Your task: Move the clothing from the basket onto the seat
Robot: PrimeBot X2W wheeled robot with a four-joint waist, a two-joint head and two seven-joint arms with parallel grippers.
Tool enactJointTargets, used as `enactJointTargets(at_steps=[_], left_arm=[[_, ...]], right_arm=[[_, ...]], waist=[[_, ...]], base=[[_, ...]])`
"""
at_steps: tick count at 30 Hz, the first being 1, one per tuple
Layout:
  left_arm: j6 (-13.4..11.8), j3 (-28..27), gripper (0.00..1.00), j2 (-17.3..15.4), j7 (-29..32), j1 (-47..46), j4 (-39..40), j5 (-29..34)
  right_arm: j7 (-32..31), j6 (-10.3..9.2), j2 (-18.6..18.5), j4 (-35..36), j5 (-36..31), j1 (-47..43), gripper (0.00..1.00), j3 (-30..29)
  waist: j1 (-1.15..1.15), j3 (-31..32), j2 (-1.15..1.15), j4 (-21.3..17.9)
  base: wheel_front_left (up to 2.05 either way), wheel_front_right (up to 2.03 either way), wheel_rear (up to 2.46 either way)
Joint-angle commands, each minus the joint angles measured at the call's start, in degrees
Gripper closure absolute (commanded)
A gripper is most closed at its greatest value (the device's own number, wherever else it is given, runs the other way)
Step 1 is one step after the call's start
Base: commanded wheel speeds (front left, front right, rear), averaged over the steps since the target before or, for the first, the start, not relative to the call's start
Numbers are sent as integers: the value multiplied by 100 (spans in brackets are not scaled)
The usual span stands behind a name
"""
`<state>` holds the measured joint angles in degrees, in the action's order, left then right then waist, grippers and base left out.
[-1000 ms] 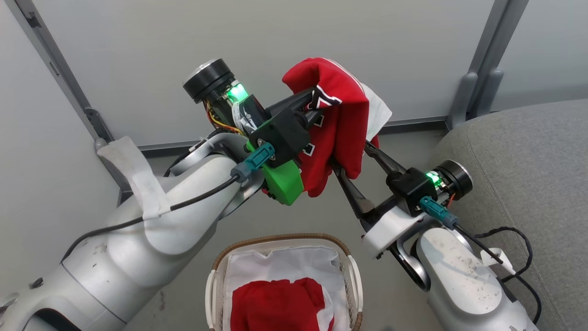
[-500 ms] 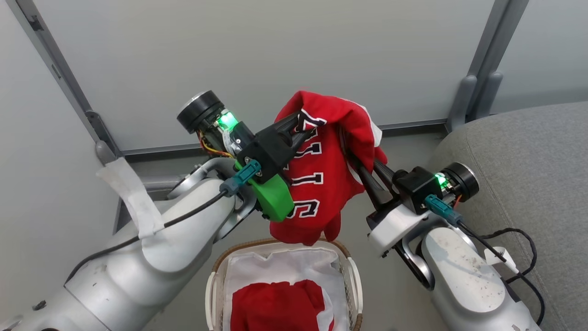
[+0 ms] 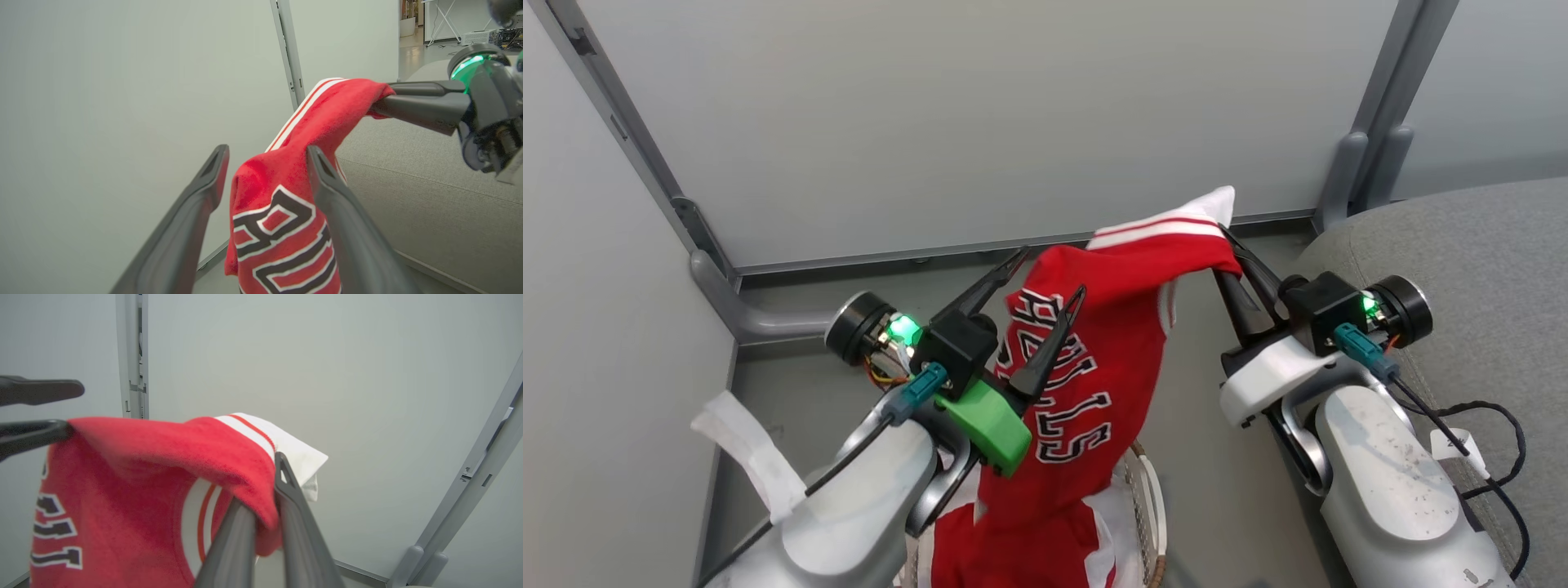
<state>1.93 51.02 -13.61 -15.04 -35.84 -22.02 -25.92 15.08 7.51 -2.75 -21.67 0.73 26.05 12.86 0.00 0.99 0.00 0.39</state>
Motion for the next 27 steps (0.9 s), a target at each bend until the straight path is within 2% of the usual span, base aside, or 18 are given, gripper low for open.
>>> enactJointTargets(at_steps=[1, 12, 18, 27], left_arm=[[-37, -93, 0, 14, -16, 226, 49, 10], [295, -909, 0, 433, -12, 1490, 137, 295], [427, -1314, 0, 639, -12, 1928, 29, 469], [542, -1564, 0, 824, -12, 2168, -34, 835]], right_arm=[[14, -4, -24, 20, -53, -94, 100, -93], [14, -4, -23, 289, -338, -233, 100, -797], [14, -4, -22, 469, -441, -288, 100, -1095], [15, -4, -24, 529, -576, -81, 100, -1266]], waist=[[0, -14, 0, -3], [0, -72, 0, -104], [0, -105, 0, -312], [0, -211, 0, -764]], base=[[0, 0, 0], [0, 0, 0], [0, 0, 0], [0, 0, 0]])
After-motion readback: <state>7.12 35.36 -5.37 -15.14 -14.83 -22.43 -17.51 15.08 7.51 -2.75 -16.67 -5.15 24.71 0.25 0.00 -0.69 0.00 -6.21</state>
